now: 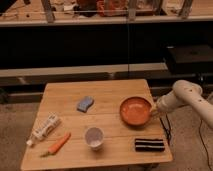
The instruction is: Drag the ceramic bowl in a circle
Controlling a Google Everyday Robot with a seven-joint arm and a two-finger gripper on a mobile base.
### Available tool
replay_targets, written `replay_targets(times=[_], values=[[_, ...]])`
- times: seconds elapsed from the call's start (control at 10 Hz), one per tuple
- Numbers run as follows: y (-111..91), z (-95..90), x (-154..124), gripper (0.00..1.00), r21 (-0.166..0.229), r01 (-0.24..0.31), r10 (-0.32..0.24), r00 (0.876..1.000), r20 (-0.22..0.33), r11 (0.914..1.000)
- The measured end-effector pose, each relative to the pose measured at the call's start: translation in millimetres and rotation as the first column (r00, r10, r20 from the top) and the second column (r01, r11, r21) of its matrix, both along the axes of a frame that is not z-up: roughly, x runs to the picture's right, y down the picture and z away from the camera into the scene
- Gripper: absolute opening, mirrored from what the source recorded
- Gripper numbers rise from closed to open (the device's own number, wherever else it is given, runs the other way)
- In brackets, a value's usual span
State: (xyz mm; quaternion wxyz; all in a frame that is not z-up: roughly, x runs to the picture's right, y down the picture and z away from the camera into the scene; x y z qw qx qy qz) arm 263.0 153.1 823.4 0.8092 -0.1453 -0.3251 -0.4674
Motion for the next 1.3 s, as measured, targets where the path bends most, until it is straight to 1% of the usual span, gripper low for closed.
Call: replay_targets(times=[0.2, 0.4, 0.5, 0.7, 0.8, 1.1, 1.3], values=[[4.1, -4.9, -25.4, 0.01, 0.018, 0.052, -0.053, 0.997, 0.053, 0.9985], [-1.4, -11.2, -60.6, 0.01, 0.055, 0.118, -0.123, 0.986, 0.114, 0.9915], [-6.1, -13.0, -72.9, 0.01, 0.07, 0.137, -0.145, 0.98, 0.135, 0.9881], [-21.6, -10.6, -91.6, 0.01, 0.085, 0.146, -0.158, 0.975, 0.156, 0.9856], [-33.2, -4.9, -102.0, 0.01, 0.089, 0.145, -0.158, 0.974, 0.163, 0.9855], [-68.2, 18.7, -133.3, 0.01, 0.094, 0.14, -0.155, 0.973, 0.171, 0.9856], [-88.5, 36.8, -140.2, 0.01, 0.082, 0.123, -0.135, 0.978, 0.158, 0.989]])
